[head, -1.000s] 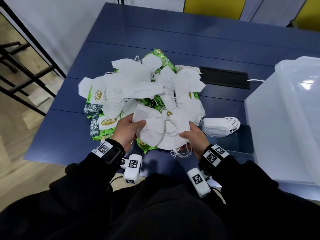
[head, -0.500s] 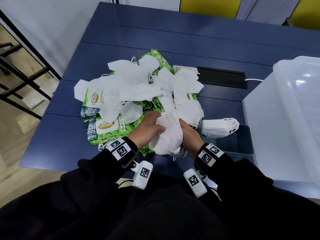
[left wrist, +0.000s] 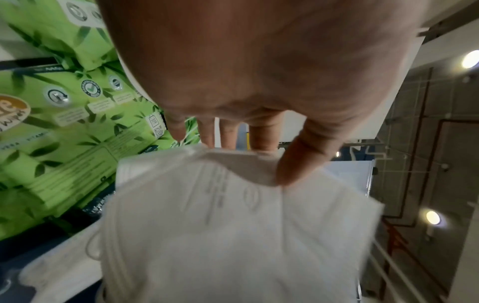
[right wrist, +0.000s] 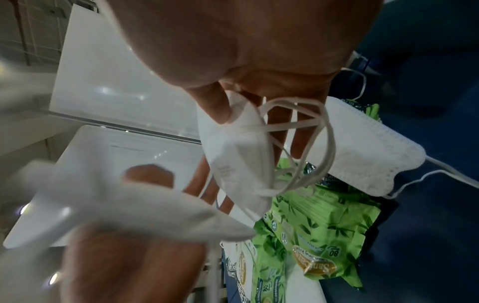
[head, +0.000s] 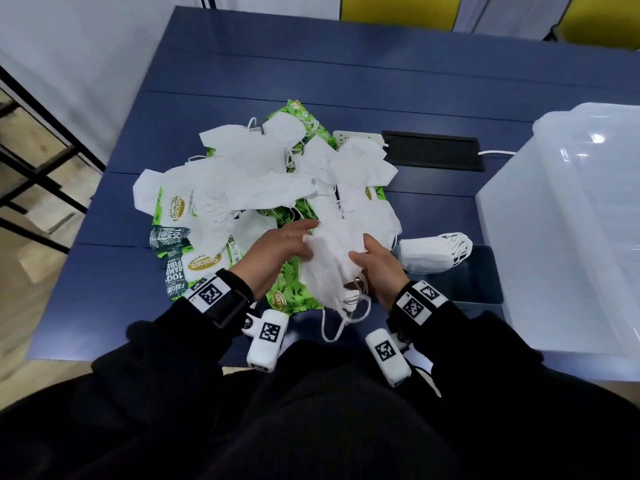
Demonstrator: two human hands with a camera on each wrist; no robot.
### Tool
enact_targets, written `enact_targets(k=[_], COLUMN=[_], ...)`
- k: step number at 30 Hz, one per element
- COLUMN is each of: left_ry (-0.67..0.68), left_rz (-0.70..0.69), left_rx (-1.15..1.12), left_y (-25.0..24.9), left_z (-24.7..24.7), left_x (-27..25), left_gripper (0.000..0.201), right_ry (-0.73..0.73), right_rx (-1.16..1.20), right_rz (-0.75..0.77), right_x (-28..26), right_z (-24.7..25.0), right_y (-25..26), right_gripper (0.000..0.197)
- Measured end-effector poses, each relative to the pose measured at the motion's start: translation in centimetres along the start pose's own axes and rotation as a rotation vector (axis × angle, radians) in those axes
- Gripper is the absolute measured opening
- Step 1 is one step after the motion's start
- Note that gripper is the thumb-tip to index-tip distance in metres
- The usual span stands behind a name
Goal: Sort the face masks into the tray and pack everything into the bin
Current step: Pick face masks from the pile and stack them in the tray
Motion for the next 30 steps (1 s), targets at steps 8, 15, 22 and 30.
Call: enact_targets(k=[8,15,22,30], left_ry=[-0.286,-0.290,-0.126,-0.102], left_rz=[-0.103,-0.182,-0.044,-0.033], left_rx=[0.228,0.350,0.236,0.394], left_y=[0.7,-0.2,0.1,0.8], left_z=[1.0,1.1,1.2,4.4], left_x=[2.1,1.5,1.8,1.9], left_gripper=[0.025,0.044,0.052,0.041], right_ry=[0.131,0.053,0.450,0.347], right_rx=[-0.017,0.142,-0.051,-0.265], right_rz=[-0.010,-0.114,0.082,-0.104], right_x=[0.2,0.2,-0.4,1.0], right_z=[-2.3,-2.3,-4.2,-0.3], right_y=[0.3,-0.4,0.7,0.0], right_gripper=[0.044,0.040,0.077,0.019])
Point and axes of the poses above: each hand's wrist, its own x-axis towards the middle knuckle, its own z-axis out of the back of the hand, y = z × x, the point moved 5 cm from there along x, towards the middle knuckle, and after that the axes turned 13 degrees about z, right-handed, at the moved point
